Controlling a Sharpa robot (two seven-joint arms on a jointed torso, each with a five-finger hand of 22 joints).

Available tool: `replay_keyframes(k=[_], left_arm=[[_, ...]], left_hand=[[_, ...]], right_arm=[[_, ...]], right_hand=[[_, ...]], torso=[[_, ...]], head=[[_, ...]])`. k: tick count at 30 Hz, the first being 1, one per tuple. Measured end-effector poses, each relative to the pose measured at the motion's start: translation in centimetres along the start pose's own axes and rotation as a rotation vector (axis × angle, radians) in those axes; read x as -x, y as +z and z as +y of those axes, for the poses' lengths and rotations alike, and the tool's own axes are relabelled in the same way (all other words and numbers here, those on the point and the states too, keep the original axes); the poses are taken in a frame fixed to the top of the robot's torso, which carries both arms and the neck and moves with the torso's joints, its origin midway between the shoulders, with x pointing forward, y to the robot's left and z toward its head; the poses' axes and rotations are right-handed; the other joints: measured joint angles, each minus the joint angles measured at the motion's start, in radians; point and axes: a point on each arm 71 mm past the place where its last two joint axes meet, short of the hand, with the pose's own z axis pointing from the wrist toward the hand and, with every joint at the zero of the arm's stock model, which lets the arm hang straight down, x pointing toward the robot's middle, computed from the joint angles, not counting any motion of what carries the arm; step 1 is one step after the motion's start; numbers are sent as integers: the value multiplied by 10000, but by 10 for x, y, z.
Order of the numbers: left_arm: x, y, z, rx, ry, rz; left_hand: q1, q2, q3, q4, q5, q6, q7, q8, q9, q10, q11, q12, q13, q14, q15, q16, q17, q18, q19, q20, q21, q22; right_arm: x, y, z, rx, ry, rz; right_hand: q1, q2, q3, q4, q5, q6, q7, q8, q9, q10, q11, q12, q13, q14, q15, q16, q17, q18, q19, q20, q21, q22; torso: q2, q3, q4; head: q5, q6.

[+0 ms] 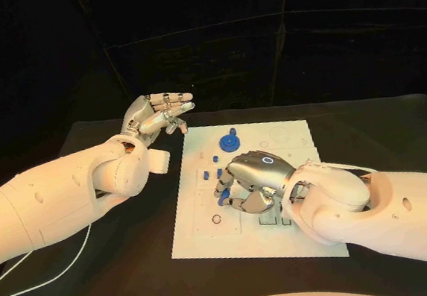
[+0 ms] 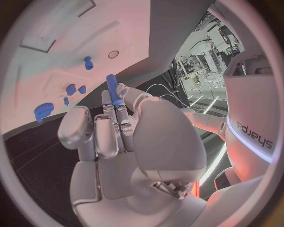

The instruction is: Assemble the parts on the task board

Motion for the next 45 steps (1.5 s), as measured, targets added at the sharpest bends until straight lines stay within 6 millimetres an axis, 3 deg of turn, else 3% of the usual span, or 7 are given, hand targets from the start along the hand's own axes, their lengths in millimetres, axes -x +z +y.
replay_keyframes(k=[26,45], left_arm=[[-4,2,0,9,-48,97],[-4,1,0,25,-53,105]], left_hand=[[0,0,0,0,0,0,0,0,0,0,0,0,0,1,0,0,-10,0,0,0,0,1],[0,0,0,0,0,0,0,0,0,0,0,0,0,1,1,0,-9,0,0,0,0,2]], right_arm=[[-31,18,1,246,189,887],[-36,19,-1,221,-5,1259]], right_hand=[[0,0,86,-89,57,-1,1,0,-13,-1,-1,-153,69,0,1,-1,-16,0,-1,1,-1,-26],[0,0,80,-83,96,-1,1,-36,-23,-1,-1,-125,88,0,1,-1,-52,0,-1,1,-1,-38]], torso=[[-4,3,-11],[0,11,-15]], head=[[249,-163],[267,-234]])
